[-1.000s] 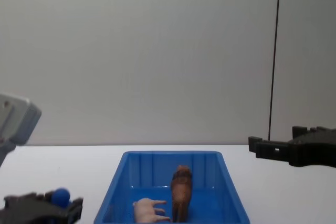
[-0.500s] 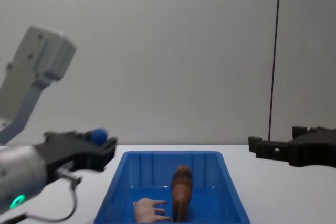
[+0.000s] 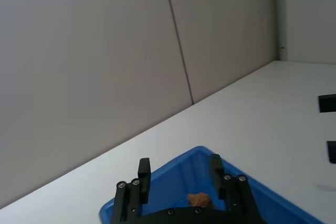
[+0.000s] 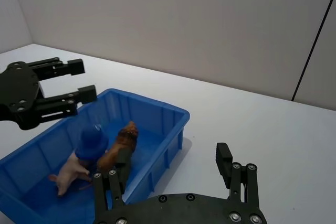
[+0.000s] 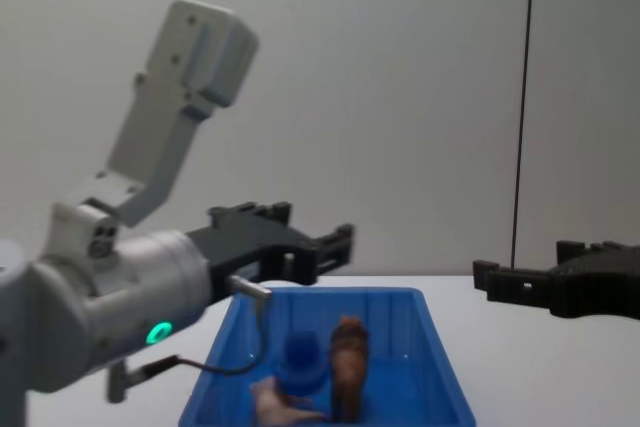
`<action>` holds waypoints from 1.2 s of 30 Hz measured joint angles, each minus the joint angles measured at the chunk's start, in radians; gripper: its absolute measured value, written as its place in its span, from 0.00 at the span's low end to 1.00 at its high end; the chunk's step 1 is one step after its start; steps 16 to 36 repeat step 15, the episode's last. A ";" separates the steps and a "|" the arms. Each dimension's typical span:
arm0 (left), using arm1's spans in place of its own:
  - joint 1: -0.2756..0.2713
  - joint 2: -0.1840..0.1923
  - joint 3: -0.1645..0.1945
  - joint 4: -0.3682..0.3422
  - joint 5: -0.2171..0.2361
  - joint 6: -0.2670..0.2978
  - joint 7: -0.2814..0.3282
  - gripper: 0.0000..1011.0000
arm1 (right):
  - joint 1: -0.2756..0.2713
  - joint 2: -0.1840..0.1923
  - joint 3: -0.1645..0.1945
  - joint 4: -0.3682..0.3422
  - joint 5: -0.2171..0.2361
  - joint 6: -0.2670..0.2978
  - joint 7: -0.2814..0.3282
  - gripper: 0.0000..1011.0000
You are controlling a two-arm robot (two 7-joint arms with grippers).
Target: Pick up the two dolls from the table and place them into the box.
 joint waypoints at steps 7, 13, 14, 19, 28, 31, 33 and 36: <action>-0.037 -0.037 0.014 0.048 0.002 -0.026 -0.068 0.87 | 0.000 0.000 0.000 0.000 0.000 0.000 0.000 0.99; -0.050 -0.043 0.013 0.065 0.001 -0.045 -0.105 0.99 | 0.000 0.000 0.000 0.000 0.000 0.000 0.000 0.99; -0.051 -0.044 0.012 0.067 0.001 -0.047 -0.108 0.99 | 0.000 0.000 0.000 0.000 0.000 0.000 0.000 0.99; -0.053 -0.044 0.011 0.069 0.000 -0.049 -0.114 0.99 | 0.000 0.000 0.000 0.000 0.000 0.000 0.000 0.99; -0.053 -0.044 0.011 0.069 0.000 -0.049 -0.114 0.99 | 0.000 0.000 0.000 0.000 0.000 0.000 0.000 0.99; -0.053 -0.044 0.011 0.069 0.000 -0.049 -0.114 0.99 | 0.000 0.000 0.000 0.000 0.000 0.000 0.000 0.99; -0.053 -0.044 0.011 0.069 0.000 -0.049 -0.114 0.99 | 0.000 0.000 0.000 0.000 0.000 0.000 0.000 0.99; -0.053 -0.044 0.011 0.069 0.000 -0.049 -0.114 0.99 | 0.000 0.000 0.000 0.000 0.000 0.000 0.000 0.99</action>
